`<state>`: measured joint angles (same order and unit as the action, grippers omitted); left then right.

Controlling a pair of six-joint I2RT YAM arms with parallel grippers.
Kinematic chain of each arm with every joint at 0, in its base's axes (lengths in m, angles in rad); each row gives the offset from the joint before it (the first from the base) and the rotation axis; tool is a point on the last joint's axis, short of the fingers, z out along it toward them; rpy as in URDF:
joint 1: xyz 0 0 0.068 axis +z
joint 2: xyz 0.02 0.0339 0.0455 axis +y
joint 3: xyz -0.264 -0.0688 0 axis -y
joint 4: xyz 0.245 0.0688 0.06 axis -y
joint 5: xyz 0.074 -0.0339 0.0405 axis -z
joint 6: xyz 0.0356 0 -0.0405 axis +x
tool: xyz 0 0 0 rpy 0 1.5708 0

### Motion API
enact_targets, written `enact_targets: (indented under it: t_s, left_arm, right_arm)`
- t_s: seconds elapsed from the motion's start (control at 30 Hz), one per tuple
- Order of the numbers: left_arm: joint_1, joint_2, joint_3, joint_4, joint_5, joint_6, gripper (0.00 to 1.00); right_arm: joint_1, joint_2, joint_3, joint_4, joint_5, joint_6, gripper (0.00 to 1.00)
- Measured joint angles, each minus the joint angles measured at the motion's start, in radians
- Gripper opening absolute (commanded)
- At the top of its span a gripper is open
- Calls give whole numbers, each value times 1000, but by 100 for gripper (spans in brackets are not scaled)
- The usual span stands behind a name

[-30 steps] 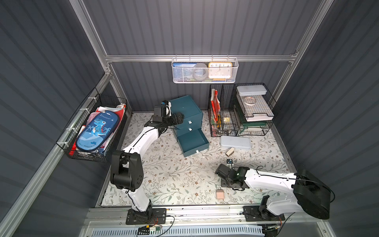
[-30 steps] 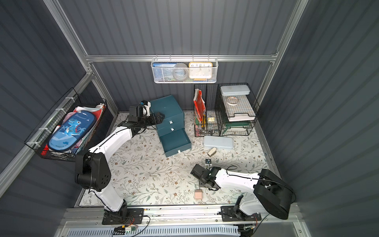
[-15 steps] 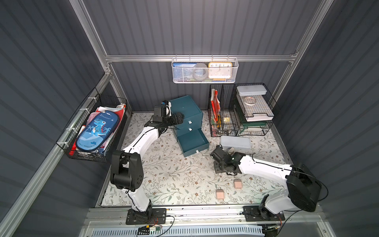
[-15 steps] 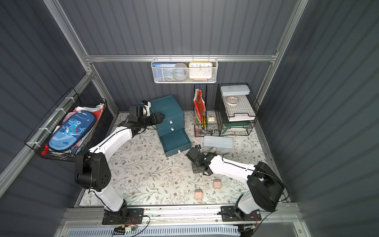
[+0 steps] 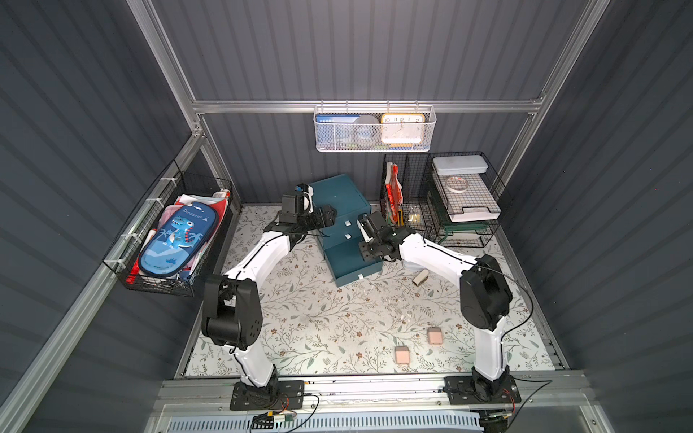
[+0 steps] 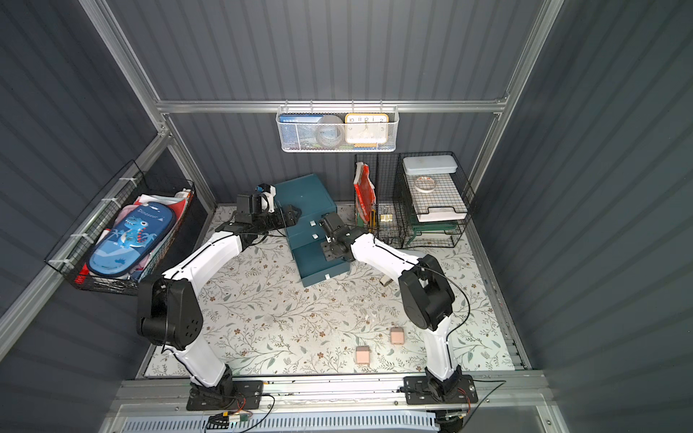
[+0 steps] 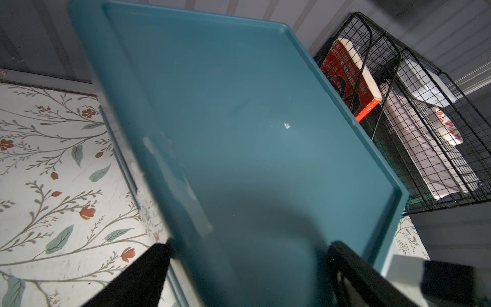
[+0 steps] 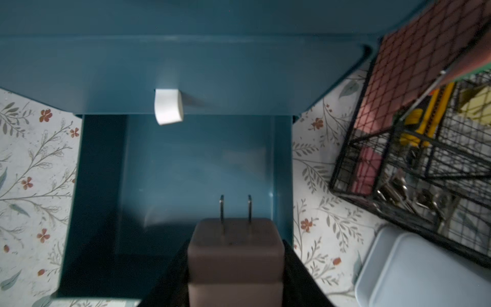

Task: Place the plugs into the drawer by color
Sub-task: Pick up the plug from the center of the board, then place the plug in the drawer.

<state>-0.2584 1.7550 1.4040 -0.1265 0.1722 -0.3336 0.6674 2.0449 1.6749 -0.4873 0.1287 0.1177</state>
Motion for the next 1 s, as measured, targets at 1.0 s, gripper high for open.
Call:
enact_targets:
  t_s: [1.0]
  left_arm:
    - [-2,0,0,2,3,0,97]
  right_arm:
    - [-18,29,90,-145,-22,2,60]
